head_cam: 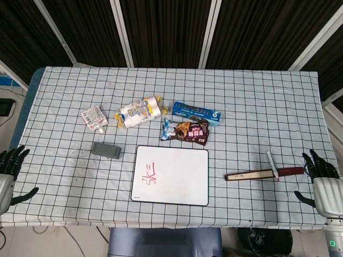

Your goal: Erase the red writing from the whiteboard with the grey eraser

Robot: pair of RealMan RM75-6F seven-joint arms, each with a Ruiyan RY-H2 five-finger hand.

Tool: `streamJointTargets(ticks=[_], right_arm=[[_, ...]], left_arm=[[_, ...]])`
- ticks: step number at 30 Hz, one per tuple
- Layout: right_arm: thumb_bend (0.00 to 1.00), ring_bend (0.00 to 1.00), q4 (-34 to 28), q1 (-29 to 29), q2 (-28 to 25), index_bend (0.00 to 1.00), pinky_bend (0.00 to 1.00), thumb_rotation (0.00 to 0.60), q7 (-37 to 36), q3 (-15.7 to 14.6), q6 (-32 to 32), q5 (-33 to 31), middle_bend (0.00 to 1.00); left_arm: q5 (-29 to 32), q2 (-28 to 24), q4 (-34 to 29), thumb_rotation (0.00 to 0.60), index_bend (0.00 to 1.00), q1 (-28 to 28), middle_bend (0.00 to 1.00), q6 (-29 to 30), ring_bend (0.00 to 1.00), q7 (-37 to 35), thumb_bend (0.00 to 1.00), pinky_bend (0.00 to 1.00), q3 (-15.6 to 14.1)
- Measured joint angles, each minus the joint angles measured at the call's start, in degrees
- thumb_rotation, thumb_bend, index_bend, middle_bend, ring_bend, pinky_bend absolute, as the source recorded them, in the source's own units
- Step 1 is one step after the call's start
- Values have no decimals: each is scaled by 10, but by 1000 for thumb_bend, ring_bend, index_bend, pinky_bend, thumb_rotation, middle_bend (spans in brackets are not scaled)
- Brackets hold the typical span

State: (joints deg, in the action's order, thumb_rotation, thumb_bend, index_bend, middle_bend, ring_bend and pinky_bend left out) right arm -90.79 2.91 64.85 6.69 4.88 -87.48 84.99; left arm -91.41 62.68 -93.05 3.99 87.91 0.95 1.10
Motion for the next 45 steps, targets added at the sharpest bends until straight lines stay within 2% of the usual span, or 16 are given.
streamJointTargets(ticks=[5,11,17,21,27,35,41,45], right_arm=[[54,131,-2,1,0,4,187,600,2,-1,3,-1,5],[56,130,-4,1,1,4,187,600,6,-1,5,-4,5],[55,131,-6,2,1,4,187,600,11,-1,9,-8,6],[55,134,-7,2,2,4,187,600,13,0,10,-9,14],[55,134,-11,2,0,4,187,600,14,0,14,-15,14],[55,135,-12,2,1,4,187,600,16,2,15,-19,14],[55,134,-12,2,0,5,187,600,16,2,15,-21,15],[56,134,-13,2,0,4,187,600,16,2,16,-22,14]], left_arm=[[3,0,-7,600,0,15,2,-22,0,20,102,50,4],[23,-11,-35,600,0,50,24,-71,0,57,103,51,22],[77,-18,-62,600,0,104,27,-149,0,111,113,62,54],[126,-19,-76,600,0,146,57,-208,0,156,172,66,74],[203,-8,-67,600,22,217,99,-300,0,210,185,85,96],[254,39,-28,600,105,284,154,-350,0,280,171,97,95],[264,67,0,600,125,301,191,-362,15,284,156,100,85],[263,86,25,600,186,312,222,-371,29,283,156,111,77]])
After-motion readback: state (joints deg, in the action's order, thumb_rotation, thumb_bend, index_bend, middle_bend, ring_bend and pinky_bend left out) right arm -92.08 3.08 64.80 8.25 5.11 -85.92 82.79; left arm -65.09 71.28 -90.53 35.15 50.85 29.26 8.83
